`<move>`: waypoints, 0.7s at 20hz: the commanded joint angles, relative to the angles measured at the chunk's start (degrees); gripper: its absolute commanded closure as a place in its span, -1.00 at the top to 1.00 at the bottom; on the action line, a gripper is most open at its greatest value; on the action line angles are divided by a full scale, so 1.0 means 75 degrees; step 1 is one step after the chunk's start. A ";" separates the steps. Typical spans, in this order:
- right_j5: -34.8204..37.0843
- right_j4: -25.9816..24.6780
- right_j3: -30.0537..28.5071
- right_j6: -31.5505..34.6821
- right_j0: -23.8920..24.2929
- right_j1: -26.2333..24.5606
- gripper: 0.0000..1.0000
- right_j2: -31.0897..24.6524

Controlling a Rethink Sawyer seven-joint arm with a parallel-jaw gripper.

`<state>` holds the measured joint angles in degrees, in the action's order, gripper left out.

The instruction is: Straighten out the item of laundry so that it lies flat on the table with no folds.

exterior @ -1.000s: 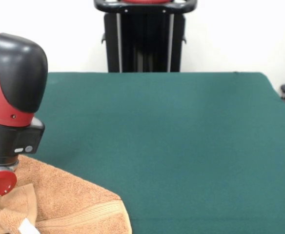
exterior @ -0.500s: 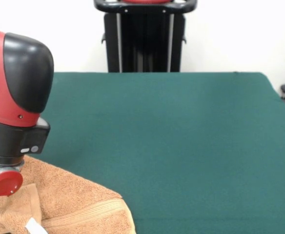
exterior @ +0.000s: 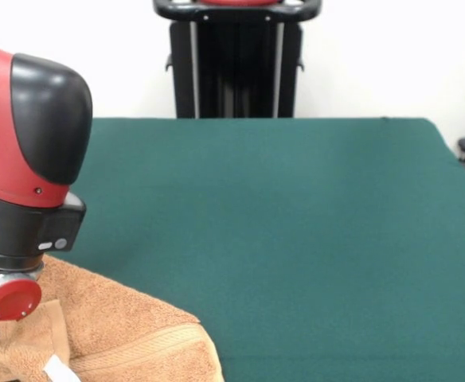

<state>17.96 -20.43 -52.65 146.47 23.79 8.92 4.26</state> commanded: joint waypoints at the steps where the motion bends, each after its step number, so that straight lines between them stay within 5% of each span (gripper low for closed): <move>1: 0.0477 0.0033 -0.1250 0.0138 -0.0404 -0.0526 1.00 -0.0375; 6: 0.0618 0.0049 -0.1275 0.0155 -0.0460 -0.0414 1.00 -0.0299; 14: 0.2169 0.0417 -0.1361 0.0152 -0.0852 0.0256 1.00 0.0013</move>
<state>21.04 -19.87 -53.23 146.47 22.19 9.78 5.91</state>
